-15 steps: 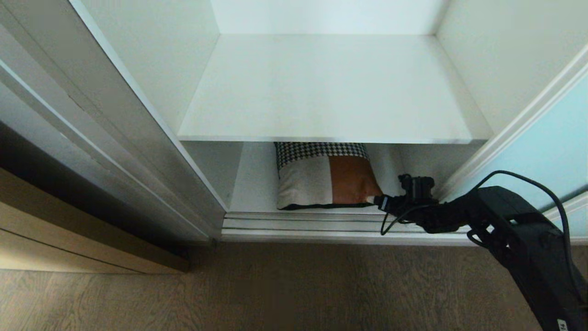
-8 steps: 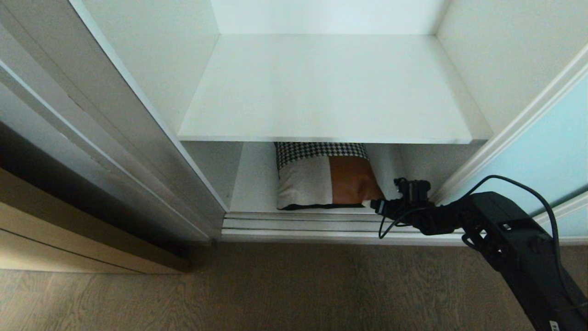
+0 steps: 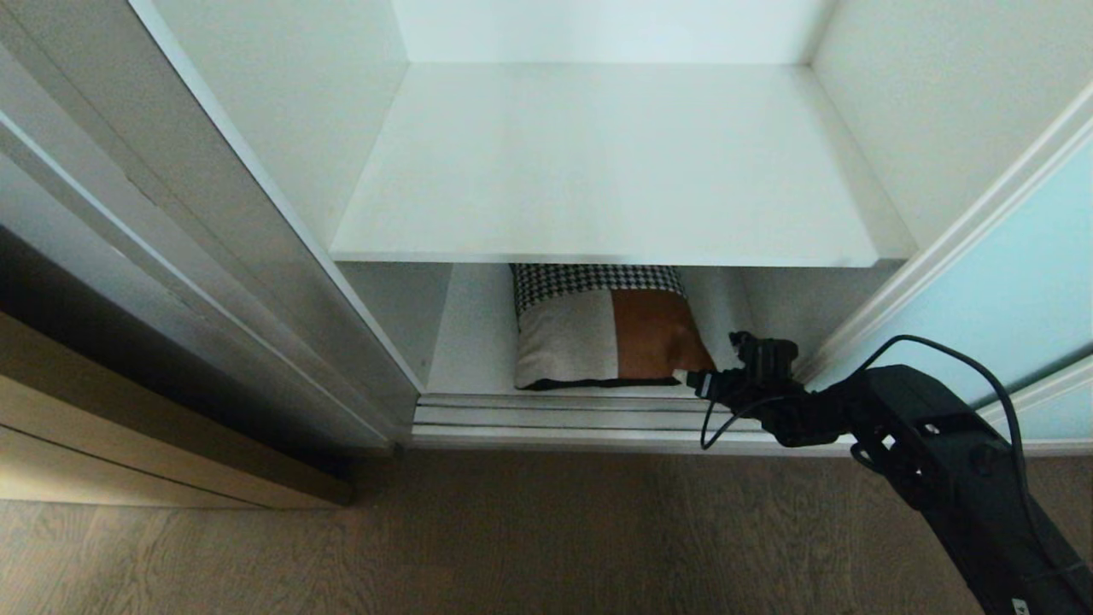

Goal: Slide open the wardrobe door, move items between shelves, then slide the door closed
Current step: Place the pillow on the higher shelf

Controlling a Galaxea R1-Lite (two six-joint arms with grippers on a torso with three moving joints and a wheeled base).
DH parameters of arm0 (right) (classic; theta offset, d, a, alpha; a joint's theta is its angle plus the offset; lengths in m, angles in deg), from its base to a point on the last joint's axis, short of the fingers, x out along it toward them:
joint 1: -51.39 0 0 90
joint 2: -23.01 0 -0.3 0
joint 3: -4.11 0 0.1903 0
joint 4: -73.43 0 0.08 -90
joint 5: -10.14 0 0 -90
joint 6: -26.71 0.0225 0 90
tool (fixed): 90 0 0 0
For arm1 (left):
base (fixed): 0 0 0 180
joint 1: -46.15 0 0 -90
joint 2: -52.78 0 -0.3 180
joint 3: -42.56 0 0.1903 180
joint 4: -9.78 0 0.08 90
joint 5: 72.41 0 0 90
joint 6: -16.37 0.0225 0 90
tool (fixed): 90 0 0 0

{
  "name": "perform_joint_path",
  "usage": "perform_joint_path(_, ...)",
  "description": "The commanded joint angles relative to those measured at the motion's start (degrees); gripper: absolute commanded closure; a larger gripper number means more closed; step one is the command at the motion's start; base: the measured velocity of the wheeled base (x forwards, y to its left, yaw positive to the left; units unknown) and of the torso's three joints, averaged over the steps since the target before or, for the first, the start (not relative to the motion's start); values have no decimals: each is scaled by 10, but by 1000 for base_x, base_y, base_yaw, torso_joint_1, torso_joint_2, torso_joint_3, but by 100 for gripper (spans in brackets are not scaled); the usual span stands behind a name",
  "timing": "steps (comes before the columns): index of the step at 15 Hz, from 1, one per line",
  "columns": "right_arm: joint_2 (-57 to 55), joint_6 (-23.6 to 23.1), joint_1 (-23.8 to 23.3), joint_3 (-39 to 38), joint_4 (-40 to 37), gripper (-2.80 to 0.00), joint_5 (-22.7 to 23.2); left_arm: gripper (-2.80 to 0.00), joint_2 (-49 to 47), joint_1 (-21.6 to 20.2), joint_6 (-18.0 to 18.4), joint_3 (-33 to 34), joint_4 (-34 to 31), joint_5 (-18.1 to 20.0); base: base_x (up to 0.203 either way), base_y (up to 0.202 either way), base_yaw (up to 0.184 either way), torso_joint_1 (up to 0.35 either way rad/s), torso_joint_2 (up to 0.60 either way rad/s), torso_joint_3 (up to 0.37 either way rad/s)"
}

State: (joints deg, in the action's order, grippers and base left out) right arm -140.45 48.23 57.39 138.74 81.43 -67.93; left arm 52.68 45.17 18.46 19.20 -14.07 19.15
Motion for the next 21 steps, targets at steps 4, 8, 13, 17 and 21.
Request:
perform_joint_path(4, -10, -8, -3, 1, 5, -280, -29, 0, -1, -1, 0, 1, 0, 0, 0, 0, 0, 0, 0, 0)
perform_joint_path(8, -5, -12, -7, 2, 11, -280, -32, 0, -1, -1, 0, 1, 0, 0, 0, 0, 0, 0, 0, 0)
perform_joint_path(13, -5, -34, -6, -1, 55, -280, -41, 0, -1, 0, 0, 1, 0, 0, 0, 0, 0, 0, 0, 0)
perform_joint_path(17, 2, -32, -5, -1, 54, -280, -61, 0, -1, 0, 0, 1, 0, 0, 0, 0, 0, 0, 0, 0)
perform_joint_path(21, 6, -27, -2, -10, 48, -280, -65, 0, -1, 0, -1, 1, 0, 0, 0, 0, 0, 0, 0, 0)
